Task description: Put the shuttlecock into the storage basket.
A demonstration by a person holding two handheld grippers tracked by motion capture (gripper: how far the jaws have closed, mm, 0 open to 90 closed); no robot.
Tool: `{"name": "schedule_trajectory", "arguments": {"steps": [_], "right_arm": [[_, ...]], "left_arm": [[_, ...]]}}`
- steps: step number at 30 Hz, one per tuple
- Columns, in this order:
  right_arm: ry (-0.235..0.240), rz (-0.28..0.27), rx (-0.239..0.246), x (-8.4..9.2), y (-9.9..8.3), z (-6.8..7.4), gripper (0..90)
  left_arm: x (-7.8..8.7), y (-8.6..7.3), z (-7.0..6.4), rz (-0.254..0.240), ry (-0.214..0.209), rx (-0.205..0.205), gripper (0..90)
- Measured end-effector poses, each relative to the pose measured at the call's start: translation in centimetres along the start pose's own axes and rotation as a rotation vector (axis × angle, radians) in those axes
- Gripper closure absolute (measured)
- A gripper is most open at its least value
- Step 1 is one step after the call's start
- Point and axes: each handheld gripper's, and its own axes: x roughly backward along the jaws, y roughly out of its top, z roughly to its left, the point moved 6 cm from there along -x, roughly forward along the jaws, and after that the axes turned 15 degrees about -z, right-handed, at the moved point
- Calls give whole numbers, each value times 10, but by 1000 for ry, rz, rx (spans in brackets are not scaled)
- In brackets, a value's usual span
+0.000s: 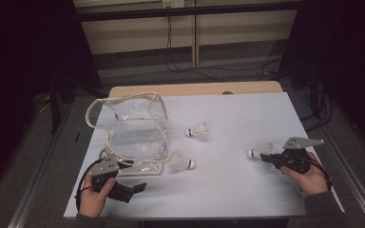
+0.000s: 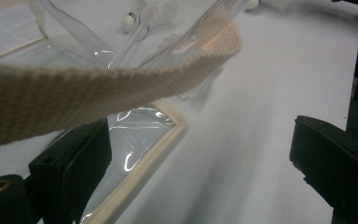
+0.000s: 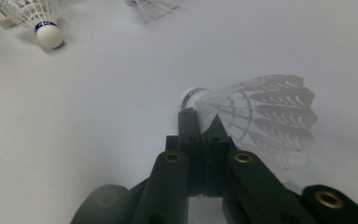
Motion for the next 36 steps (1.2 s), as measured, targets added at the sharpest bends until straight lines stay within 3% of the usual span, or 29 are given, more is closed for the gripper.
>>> {"name": "schedule_trajectory", "arguments": {"steps": [16,36], "right_arm": [[-3,-53,-21,-2,8,0,900],[5,-112,-35,-21,25,7,900]], "left_arm": [[0,0,0,-2,0,1,55],[-1,-1,1,-4,-2,2,55]]}}
